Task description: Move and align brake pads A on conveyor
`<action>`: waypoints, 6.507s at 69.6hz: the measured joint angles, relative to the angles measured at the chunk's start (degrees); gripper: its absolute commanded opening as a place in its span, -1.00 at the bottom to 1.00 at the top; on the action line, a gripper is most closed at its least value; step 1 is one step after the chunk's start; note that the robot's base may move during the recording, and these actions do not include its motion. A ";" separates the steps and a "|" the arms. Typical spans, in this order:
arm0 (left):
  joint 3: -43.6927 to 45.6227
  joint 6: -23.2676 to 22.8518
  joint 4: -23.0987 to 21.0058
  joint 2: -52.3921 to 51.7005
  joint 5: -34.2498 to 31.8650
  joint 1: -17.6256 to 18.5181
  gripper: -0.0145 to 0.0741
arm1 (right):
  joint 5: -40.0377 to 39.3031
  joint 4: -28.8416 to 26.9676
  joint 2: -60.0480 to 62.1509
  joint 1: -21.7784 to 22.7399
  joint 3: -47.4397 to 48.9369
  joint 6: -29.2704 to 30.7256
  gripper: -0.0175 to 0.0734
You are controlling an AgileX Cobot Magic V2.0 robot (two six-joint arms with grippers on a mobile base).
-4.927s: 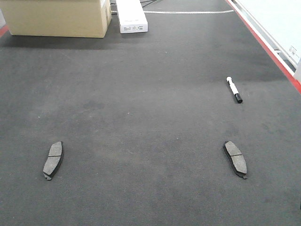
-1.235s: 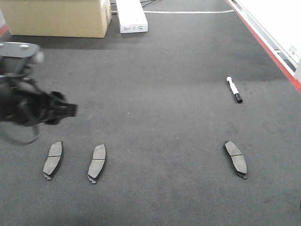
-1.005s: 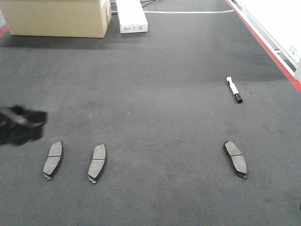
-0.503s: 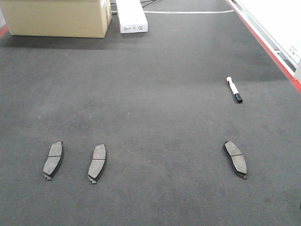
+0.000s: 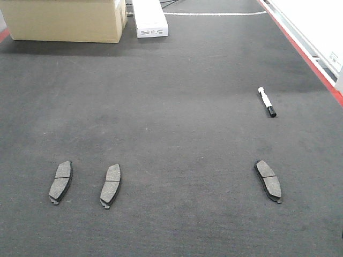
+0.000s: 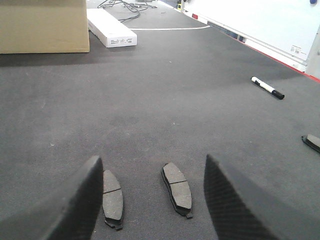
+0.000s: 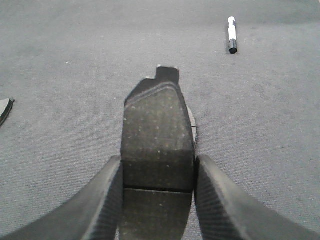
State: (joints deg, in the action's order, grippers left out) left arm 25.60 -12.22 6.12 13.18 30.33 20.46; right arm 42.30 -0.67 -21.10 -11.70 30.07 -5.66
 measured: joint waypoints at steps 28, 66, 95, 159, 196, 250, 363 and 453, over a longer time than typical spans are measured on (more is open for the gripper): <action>0.00 0.00 0.00 0.00 0.00 0.00 0.32 | 0.00 0.00 0.00 0.00 0.00 0.00 -0.58; 0.00 0.00 0.00 0.00 0.00 0.00 0.32 | -0.36 -8.47 -1.36 -0.06 0.06 4.96 -0.54; 0.00 0.00 0.00 0.00 0.00 0.00 0.32 | -3.12 -19.22 -30.04 -0.06 7.91 16.39 -0.36; 0.00 0.00 0.00 0.00 0.05 0.00 0.32 | 0.47 -2.60 -77.41 -8.29 35.00 -5.39 -0.34; 0.00 0.00 0.00 0.00 0.20 0.00 0.32 | 4.54 -2.76 -86.84 -9.43 41.49 -7.74 -0.30; 0.00 0.00 0.00 0.00 0.20 0.00 0.32 | 4.37 -2.75 -88.24 -9.43 41.72 -7.78 0.50; 0.00 0.00 0.00 0.00 0.20 0.00 0.32 | -7.16 10.37 6.68 -9.43 -1.24 -7.73 0.49; 0.00 0.00 -0.05 0.00 -0.24 0.00 -0.69 | -19.53 10.39 15.34 -9.43 -12.33 -7.55 -0.64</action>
State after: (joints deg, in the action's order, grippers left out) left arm 25.60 -12.22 6.07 13.18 30.09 20.46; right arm 22.76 9.71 -5.76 -21.13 17.74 -13.21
